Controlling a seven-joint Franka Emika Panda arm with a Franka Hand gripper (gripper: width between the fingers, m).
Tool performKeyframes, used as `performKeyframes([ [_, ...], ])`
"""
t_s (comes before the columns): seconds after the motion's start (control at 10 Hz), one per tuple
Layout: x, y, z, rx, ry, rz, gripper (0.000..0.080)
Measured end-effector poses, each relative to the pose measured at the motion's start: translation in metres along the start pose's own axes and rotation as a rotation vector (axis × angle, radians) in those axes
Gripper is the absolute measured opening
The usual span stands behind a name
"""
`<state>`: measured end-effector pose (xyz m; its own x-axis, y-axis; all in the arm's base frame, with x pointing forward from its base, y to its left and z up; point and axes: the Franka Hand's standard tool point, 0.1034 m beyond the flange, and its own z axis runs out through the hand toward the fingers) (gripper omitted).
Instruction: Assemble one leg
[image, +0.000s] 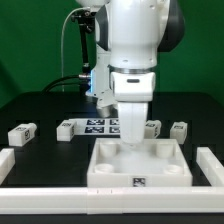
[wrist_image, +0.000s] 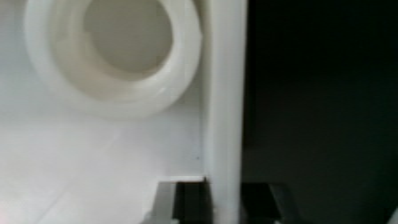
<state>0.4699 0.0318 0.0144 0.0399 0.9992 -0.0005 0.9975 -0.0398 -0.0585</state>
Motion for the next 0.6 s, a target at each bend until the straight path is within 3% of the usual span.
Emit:
performKeyframes([
  [0.3,0.027,0.016,-0.001,-0.025,0.014,-0.049,0.0064],
  [0.6,0.027,0.018,-0.001,-0.026,0.014,-0.035,0.0064],
])
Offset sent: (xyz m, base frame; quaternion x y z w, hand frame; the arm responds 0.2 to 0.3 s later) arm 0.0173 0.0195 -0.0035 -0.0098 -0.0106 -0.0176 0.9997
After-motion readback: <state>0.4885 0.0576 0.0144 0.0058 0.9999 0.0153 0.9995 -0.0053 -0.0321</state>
